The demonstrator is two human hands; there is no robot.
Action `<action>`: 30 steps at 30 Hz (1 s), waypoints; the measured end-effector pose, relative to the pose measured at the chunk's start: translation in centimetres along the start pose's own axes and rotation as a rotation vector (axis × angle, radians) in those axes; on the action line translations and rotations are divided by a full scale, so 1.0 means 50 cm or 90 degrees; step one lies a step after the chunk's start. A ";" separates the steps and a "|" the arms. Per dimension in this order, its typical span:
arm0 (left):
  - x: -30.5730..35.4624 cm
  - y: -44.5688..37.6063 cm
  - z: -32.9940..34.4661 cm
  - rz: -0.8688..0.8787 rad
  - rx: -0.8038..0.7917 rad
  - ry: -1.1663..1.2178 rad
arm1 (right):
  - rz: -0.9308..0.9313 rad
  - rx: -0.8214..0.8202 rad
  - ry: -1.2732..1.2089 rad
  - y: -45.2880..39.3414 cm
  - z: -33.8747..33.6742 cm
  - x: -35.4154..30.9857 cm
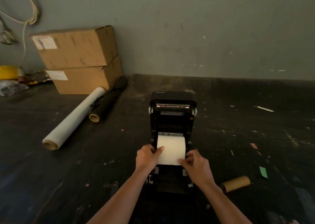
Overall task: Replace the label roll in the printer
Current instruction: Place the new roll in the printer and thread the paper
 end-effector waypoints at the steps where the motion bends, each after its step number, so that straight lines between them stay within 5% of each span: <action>1: -0.005 0.002 0.000 0.001 -0.006 0.007 | 0.014 -0.003 -0.007 -0.001 0.001 0.001; 11: -0.028 0.013 -0.009 -0.025 -0.073 0.101 | 0.111 -0.016 -0.075 -0.015 -0.002 0.013; 22: -0.036 0.011 -0.010 -0.063 -0.181 0.164 | 0.076 -0.081 -0.065 -0.004 -0.011 0.003; 30: -0.042 0.003 -0.014 -0.017 -0.164 0.066 | 0.086 -0.079 -0.012 0.000 -0.012 0.006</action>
Point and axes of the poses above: each hand's wrist, its own y-axis away from the middle knuckle, its own z-axis out of the palm, x = y × z, the point moved 3 cm from there along -y, towards the middle knuckle, and after that the axes turned 2 degrees about -y, right-handed, at the moved point
